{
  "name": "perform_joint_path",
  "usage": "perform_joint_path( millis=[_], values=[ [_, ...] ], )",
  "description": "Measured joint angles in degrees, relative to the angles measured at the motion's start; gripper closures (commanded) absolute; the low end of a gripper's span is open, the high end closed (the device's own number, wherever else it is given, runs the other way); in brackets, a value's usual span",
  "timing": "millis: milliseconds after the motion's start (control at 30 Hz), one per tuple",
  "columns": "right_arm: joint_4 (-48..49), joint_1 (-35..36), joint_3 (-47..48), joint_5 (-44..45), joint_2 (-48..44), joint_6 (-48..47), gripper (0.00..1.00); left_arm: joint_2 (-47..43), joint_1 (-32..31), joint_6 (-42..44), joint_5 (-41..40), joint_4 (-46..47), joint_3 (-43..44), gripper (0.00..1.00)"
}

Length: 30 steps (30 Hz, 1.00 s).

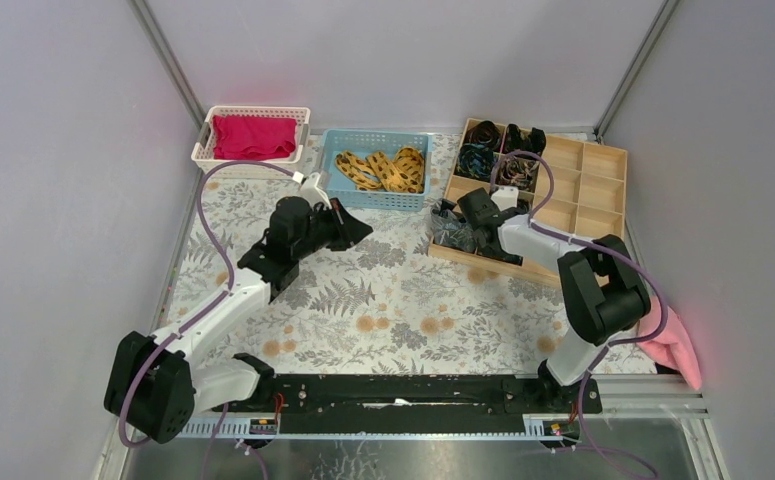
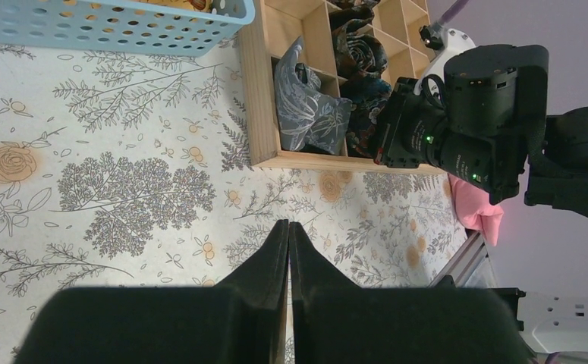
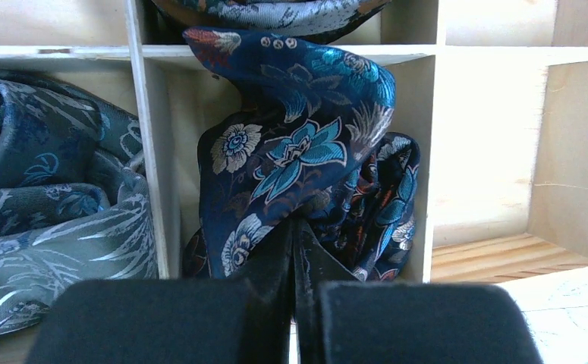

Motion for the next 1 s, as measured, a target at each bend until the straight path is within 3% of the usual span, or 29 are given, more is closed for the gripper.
perform_joint_path(
  millis=[233,400,433,500,733,1000],
  values=[
    [-0.07,0.33,0.5,0.85,0.57,0.96,0.89,-0.02,0.0,-0.02,0.5,0.02,-1.33,0.94],
    [-1.9,0.46,1.27,0.17,-1.88,0.76,0.52,-0.02,0.0,-0.02,0.63,0.04,-1.4,0.94],
    [-2.62,0.59,1.38,-0.02,-3.5,0.63,0.4,-0.02,0.0,-0.02,0.63,0.07,-1.4,0.94],
    [-3.34,0.79,1.4,-0.7,-6.84,0.0,0.29,-0.02,0.0,-0.02,0.66,0.07,-1.4,0.94],
    [-3.8,1.01,2.86,-0.96,-18.93,-0.92,0.23,0.15,0.0,-0.15,1.05,0.74,-1.4,0.94],
    [-4.92,1.01,2.86,-0.44,-21.62,-1.07,0.21,0.9,0.0,-0.26,1.77,0.92,-1.42,0.94]
  ],
)
